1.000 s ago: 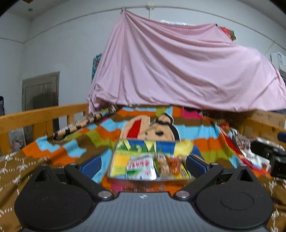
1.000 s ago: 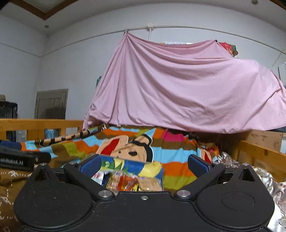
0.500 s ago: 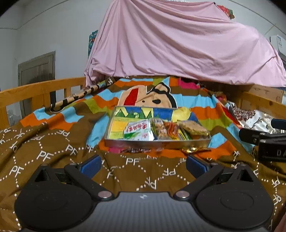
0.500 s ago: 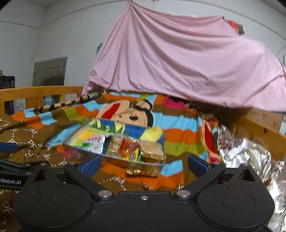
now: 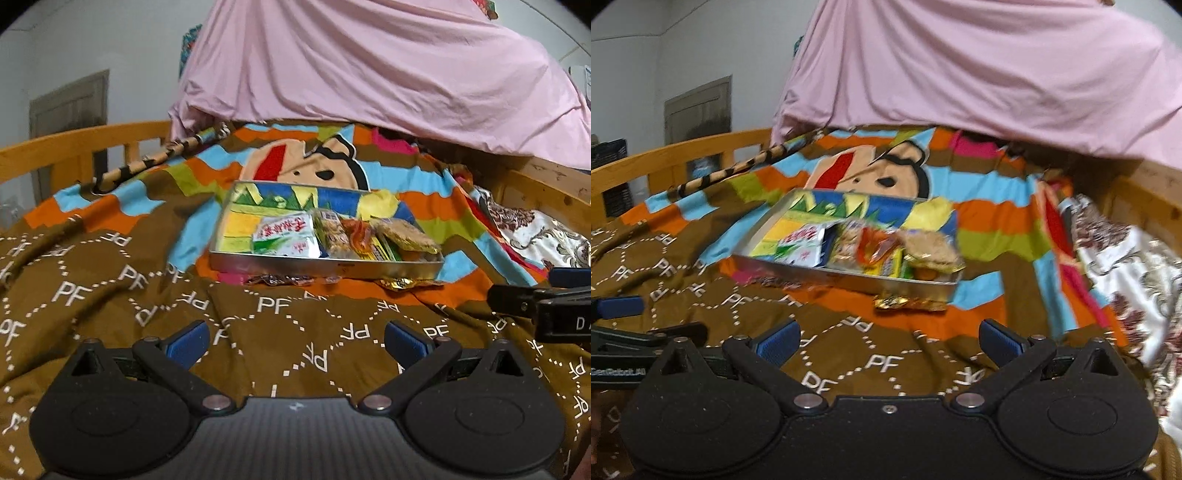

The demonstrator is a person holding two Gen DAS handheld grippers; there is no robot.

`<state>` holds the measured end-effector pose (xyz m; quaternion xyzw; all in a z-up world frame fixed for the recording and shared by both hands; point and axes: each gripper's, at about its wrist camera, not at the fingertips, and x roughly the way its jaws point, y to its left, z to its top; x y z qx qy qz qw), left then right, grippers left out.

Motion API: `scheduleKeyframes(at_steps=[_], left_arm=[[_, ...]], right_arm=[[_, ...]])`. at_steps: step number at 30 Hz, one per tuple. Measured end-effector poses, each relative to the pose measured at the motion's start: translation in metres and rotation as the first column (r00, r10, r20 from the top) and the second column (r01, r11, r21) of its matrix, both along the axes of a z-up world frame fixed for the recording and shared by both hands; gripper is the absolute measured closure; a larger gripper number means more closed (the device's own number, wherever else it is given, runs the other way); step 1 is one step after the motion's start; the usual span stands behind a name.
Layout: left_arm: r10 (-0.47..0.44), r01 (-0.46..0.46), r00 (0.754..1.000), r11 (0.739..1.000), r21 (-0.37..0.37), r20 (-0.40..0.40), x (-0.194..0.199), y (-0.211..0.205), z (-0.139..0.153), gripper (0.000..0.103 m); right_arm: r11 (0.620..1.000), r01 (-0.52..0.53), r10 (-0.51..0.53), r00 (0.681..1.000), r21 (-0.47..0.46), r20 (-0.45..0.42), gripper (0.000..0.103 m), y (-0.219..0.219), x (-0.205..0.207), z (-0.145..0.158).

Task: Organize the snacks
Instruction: 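Move both tools toward the brown stick and gold packet beside the tray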

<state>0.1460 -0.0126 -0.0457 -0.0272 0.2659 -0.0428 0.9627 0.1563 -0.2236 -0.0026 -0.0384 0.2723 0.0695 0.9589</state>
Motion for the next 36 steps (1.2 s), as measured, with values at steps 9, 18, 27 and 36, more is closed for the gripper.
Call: scheduleKeyframes(at_steps=[9,18,27,36], left_arm=[[-0.038,0.037,0.999,0.999,-0.013,-0.034,0.043,0.009,-0.004,0.000],[-0.045,0.039,0.995,0.998,-0.058,-0.094,0.095,0.031,-0.020,0.000],[-0.126,0.115,0.981,0.990,-0.079,-0.147,0.140,0.034,-0.032,0.000],[-0.138,0.126,0.972,0.989,-0.073,-0.191,0.180,0.042,-0.044,0.000]], right_arm=[[0.977,-0.202,0.202,0.979,-0.073,-0.010,0.001,0.011,0.033,-0.003],[0.955,-0.290,0.287,0.957,-0.062,-0.044,0.001,0.002,0.076,-0.017],[0.974,-0.226,0.228,0.969,0.027,-0.097,0.001,-0.015,0.121,-0.035],[0.978,-0.189,0.199,0.972,0.093,-0.124,0.001,-0.030,0.154,-0.055]])
